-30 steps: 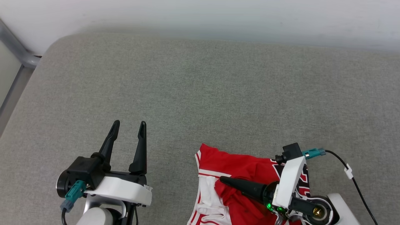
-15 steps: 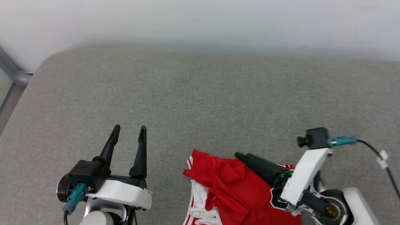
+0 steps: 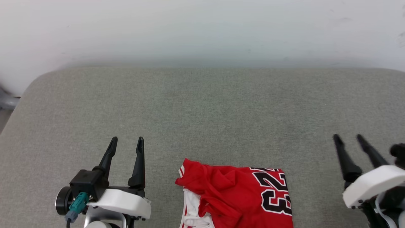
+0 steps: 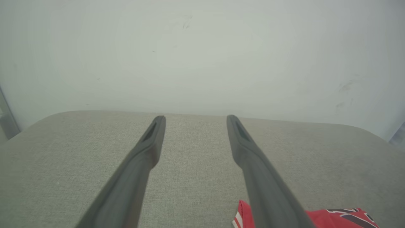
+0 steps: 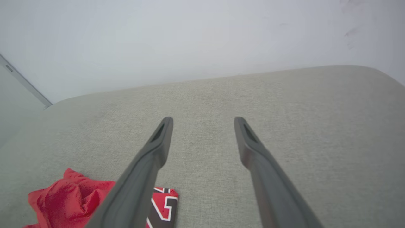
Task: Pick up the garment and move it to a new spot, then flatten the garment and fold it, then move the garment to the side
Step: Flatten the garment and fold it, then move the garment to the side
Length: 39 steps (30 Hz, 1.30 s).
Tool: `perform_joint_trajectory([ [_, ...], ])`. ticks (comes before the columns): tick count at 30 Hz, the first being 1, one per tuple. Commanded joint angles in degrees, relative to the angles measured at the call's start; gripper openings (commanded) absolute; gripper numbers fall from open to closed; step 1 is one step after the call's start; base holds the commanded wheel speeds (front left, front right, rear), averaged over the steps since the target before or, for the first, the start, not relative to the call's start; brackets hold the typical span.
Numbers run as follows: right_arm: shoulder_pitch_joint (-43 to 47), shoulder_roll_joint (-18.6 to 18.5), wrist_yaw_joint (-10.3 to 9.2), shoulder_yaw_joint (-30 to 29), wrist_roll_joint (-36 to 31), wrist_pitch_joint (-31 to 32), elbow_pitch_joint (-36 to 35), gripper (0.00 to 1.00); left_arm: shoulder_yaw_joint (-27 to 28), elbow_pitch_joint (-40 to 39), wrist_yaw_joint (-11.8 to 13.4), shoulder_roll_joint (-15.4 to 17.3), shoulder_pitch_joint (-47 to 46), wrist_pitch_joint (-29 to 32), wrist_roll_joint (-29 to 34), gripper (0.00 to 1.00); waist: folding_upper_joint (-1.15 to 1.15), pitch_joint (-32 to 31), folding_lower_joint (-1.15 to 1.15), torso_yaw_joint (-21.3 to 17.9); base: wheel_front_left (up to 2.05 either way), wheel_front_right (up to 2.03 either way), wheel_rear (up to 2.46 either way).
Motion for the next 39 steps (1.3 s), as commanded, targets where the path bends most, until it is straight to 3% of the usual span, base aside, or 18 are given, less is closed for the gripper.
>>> perform_joint_trajectory([
  [1, 1.1, 0.5, -0.03, -1.0, -1.9, -1.5, -1.0, 1.00, 0.2, 0.3, 0.1, 0.1, 0.7, -0.3, 0.4, 1.00, 0.00, -0.6, 0.00, -0.5, 0.00, 0.00, 0.00],
  [5, 3.3, 0.7, -0.03, -2.7, -7.7, -7.1, -3.5, 1.00, 0.5, 1.1, 0.1, -0.1, 1.8, -0.5, 0.6, 1.00, 0.00, -1.9, 0.00, -1.2, 0.00, 0.00, 0.00],
  [14, 7.9, 2.1, -0.03, -1.1, -11.1, -14.5, -5.4, 1.00, 2.5, 1.8, -0.6, -0.8, 4.4, -0.9, 1.9, 1.00, 0.00, -4.3, 0.00, -2.0, 0.00, 0.00, 0.00],
  [27, 10.9, 3.2, -0.03, 0.9, -11.9, -12.8, -7.3, 1.00, 6.2, 3.0, -2.7, -3.9, 7.1, -1.0, 5.0, 1.00, 0.00, -5.4, 0.00, -1.9, 0.00, 0.00, 0.00],
  [39, 12.7, 1.5, -0.03, -4.4, -6.1, -5.0, -3.4, 1.00, 8.7, 3.8, -5.9, -6.5, 4.7, -0.9, 7.2, 1.00, 0.00, -3.3, 0.00, 0.2, 0.00, 0.00, 0.00],
])
